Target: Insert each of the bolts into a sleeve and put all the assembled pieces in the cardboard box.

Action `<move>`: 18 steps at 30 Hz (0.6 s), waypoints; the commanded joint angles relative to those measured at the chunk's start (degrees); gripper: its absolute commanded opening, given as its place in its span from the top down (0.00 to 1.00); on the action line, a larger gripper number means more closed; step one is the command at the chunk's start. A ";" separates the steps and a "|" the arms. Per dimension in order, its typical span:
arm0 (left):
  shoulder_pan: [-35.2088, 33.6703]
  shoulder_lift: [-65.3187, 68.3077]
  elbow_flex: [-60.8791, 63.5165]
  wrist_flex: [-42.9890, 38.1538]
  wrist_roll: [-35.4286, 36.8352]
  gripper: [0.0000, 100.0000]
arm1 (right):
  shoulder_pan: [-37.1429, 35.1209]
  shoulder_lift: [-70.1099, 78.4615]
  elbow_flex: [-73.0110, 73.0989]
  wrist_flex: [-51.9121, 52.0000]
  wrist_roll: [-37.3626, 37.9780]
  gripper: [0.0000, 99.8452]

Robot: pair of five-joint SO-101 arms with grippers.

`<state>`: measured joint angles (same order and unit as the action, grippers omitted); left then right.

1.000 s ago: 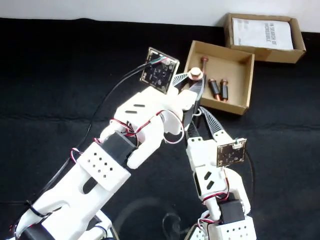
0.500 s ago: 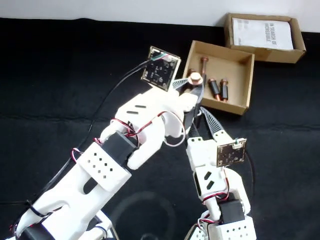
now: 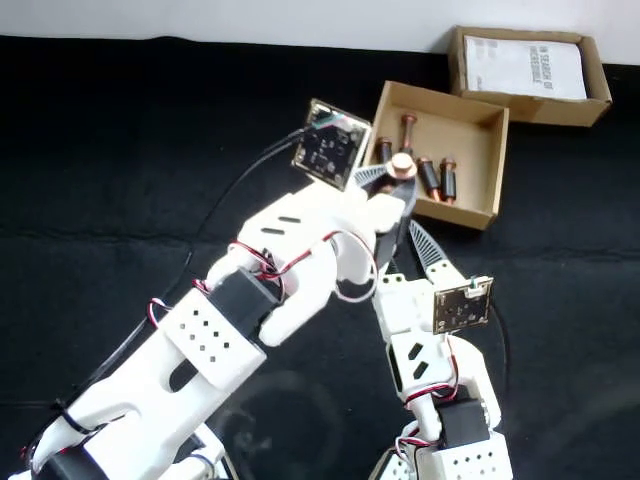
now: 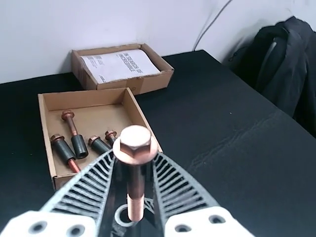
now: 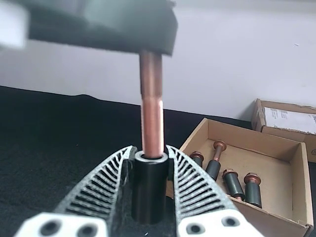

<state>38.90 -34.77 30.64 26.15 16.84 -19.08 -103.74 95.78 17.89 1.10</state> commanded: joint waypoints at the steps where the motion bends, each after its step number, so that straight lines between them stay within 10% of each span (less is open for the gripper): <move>1: 0.48 -1.01 -0.22 -0.09 0.62 0.99 | -0.22 -0.22 7.60 -1.10 0.44 0.99; 18: -0.40 -1.01 -0.22 -0.09 0.18 0.99 | -0.22 -0.22 7.60 -1.10 0.44 0.99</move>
<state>38.81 -34.77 30.81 26.15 17.10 -19.08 -103.74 95.78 17.89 1.10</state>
